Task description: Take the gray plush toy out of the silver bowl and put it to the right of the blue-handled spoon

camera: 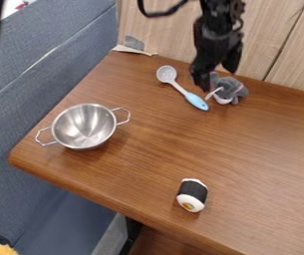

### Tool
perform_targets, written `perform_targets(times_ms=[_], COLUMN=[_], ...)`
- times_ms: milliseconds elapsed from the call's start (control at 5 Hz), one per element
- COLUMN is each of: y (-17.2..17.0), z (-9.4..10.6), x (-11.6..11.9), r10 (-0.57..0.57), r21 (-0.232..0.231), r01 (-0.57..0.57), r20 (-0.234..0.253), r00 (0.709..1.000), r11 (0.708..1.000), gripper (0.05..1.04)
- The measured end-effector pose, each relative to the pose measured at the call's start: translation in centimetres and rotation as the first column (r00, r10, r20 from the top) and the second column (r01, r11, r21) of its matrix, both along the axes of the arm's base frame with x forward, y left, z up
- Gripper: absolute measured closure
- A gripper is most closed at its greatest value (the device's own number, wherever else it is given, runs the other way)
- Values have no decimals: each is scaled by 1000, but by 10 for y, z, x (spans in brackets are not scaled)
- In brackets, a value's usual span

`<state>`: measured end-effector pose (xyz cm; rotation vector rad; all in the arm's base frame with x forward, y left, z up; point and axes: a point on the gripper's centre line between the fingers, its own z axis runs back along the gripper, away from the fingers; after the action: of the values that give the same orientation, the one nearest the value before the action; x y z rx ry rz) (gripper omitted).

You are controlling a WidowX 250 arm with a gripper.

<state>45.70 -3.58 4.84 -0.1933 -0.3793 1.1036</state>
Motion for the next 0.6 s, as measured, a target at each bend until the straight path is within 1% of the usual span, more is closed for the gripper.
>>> perform_targets(times_ms=[200, 400, 600], y=[3, 15, 22], z=[39, 67, 82], x=[-10, -23, -34], r10=[20, 50, 59], r21=[-13, -29, -37], r01=[-19, -47, -55], r20=[62, 115, 137], r00=[998, 992, 989], r11=[1000, 998, 998], gripper=[82, 82, 82])
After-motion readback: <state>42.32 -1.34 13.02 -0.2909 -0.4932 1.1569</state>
